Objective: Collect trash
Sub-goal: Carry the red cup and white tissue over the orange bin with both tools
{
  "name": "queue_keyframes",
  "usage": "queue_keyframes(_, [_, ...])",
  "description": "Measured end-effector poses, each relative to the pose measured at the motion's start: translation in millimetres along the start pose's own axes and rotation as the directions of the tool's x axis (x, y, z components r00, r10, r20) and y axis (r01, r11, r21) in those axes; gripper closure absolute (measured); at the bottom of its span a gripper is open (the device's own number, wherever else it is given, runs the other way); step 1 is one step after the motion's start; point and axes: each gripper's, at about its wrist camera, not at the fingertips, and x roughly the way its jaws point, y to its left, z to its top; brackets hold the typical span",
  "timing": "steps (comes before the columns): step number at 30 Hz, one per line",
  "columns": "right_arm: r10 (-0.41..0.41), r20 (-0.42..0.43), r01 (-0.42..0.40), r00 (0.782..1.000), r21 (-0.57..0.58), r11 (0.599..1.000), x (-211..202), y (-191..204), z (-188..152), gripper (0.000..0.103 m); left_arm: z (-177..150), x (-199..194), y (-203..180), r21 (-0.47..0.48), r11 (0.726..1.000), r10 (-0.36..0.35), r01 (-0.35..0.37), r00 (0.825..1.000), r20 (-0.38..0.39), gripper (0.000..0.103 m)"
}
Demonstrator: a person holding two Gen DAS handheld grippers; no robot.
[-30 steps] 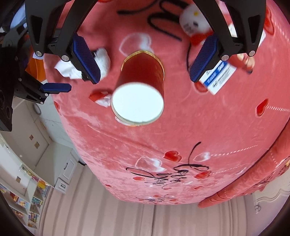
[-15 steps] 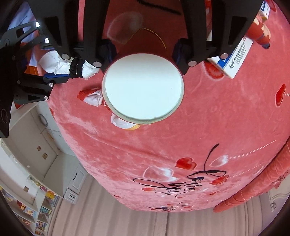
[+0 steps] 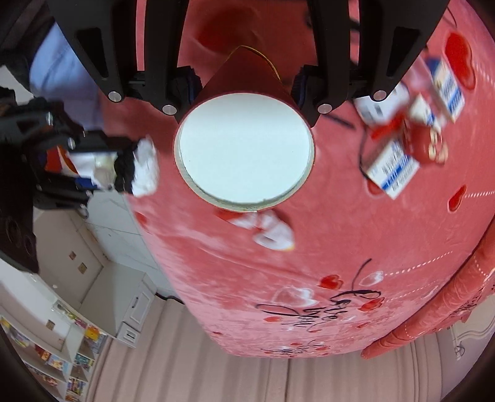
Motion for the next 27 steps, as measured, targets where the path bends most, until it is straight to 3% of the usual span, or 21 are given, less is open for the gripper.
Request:
queue_keyframes(16, [0.030, 0.042, -0.031, 0.999, 0.031, 0.999, -123.7, 56.3, -93.2, 0.066, -82.6, -71.4, -123.7, 0.009, 1.000, 0.001, -0.001, 1.000, 0.008, 0.056])
queue_keyframes(27, [-0.018, 0.113, 0.008, 0.993, 0.090, 0.996, -191.8, 46.7, -136.4, 0.066, -83.6, -69.5, -197.1, 0.095, 0.995, -0.044, 0.042, 0.999, 0.013, 0.057])
